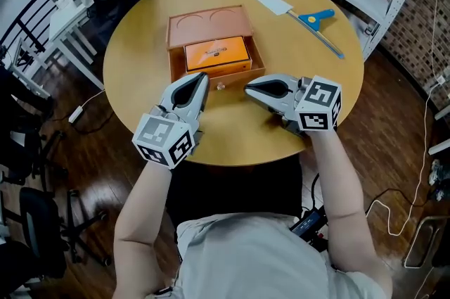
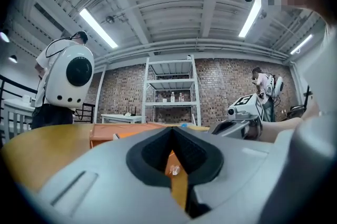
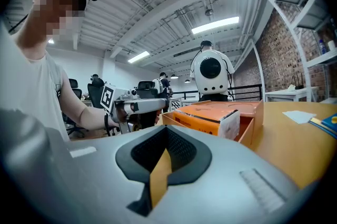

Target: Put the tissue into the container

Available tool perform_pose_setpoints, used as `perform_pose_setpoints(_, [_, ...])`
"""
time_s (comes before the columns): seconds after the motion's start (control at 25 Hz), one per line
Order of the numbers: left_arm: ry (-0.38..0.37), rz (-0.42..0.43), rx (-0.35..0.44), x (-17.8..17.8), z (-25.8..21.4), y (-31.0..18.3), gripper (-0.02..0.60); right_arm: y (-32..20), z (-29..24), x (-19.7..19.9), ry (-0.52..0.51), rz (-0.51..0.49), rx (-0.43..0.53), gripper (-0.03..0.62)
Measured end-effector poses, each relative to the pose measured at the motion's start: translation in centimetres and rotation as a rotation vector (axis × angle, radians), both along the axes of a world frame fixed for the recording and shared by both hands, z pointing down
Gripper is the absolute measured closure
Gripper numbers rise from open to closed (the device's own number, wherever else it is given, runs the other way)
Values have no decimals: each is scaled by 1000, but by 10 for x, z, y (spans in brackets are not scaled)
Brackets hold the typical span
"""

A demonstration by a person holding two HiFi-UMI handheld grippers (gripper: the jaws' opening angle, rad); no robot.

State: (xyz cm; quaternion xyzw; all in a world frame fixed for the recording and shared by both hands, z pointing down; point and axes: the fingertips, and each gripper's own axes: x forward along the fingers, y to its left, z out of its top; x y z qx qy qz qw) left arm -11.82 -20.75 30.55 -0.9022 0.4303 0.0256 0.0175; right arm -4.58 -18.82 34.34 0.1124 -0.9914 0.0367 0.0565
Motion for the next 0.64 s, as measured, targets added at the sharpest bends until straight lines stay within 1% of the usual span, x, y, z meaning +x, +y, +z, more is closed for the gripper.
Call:
perform_pose_setpoints(0.28, [-8,18,-21,6,2,-1,580,0,-2,1,4,0,3,592])
perform_pose_setpoints(0.48, [-22,1,-53,6,10,-6,581,-1,0,1,3,-1,4,592])
perform_pose_setpoints(0.64, [-24,-1,-60,5,11,-6,581,0,0,0,4,-2,6,592])
